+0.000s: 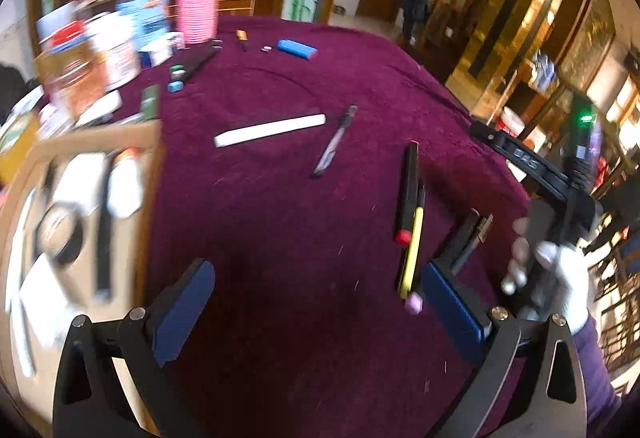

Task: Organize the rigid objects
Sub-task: 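Grasp the black gel pen with the left tool while the right tool grasps a red-capped black marker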

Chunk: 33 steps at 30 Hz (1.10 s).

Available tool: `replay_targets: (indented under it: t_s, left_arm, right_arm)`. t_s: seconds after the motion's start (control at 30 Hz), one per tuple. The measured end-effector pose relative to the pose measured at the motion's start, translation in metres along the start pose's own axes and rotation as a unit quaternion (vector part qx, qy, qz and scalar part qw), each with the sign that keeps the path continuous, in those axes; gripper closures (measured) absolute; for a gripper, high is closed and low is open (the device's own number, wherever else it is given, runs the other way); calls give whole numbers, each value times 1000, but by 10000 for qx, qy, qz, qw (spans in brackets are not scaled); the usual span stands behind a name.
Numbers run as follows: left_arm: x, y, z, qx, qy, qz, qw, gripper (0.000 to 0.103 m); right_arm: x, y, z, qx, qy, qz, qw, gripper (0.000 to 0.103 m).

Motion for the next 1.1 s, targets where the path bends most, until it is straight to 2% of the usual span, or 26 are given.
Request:
replay_targets:
  t_s: [0.13,0.2,0.33,0.4,0.47,0.5,0.6,0.63,0.67,0.9,0.97,1.0,1.07,1.1]
  left_arm:
    - [-40,-34,-36,-424,-14,-114,9990,0]
    - [-59,-40,-52,-578,-73,-380,9976,0]
    - [-87,-48,-65,-777,-38,-505,9957,3]
    - [-96,-51,-68,-902,7,-547,9944,26]
    - [-108,-54,-68,-934,274,-495,9940,76]
    - [-114,-55,-67,-923,411,-480,9937,80]
    - [-110,-56,-67,-934,303,-569,9935,84]
    - [-107,-55,-65,-930,294,-574,9936,92]
    - [-104,-53,-62,-949,286,-588,9933,95]
    - [-66,-20,-18,-804,470,-346,9951,95]
    - [-54,-15,-5,-648,559,-167,9962,92]
    - [-51,-13,-3,-568,583,-84,9966,88]
    - [-48,-12,-3,-457,550,-10,9974,51]
    - [-50,-12,-6,-452,482,-79,9978,46]
  right_arm:
    - [-1,-1,-1,-35,32,-60,10000,1]
    - [1,-2,-3,1,-29,-10,10000,1]
    - [1,-2,-5,26,-59,19,10000,1]
    - [0,0,-6,41,-21,7,10000,0]
    - [0,1,-6,72,-3,13,10000,0]
    - [-1,2,-6,100,11,25,9999,0]
    - [-3,2,-5,163,58,70,9998,0]
    - [-3,2,-4,163,68,84,9998,0]
    - [-4,0,-4,152,81,94,9998,0]
    - [-8,-1,0,46,208,18,9998,1]
    - [-9,0,1,35,248,-27,9997,1]
    - [-10,0,2,27,262,-50,9996,1]
    - [-10,1,2,24,278,-62,9996,1]
    - [-10,1,3,21,285,-61,9996,1]
Point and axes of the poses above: each gripper's, at about its wrist camera, not at the fingertips, and x roughly against the way its jaws point, y to its left, z to its underside, the point moved 7 cm from there along -x, roughly the way its jaws point, and after that the axes turned 13 degrees about -z, right-handed, at the moved point
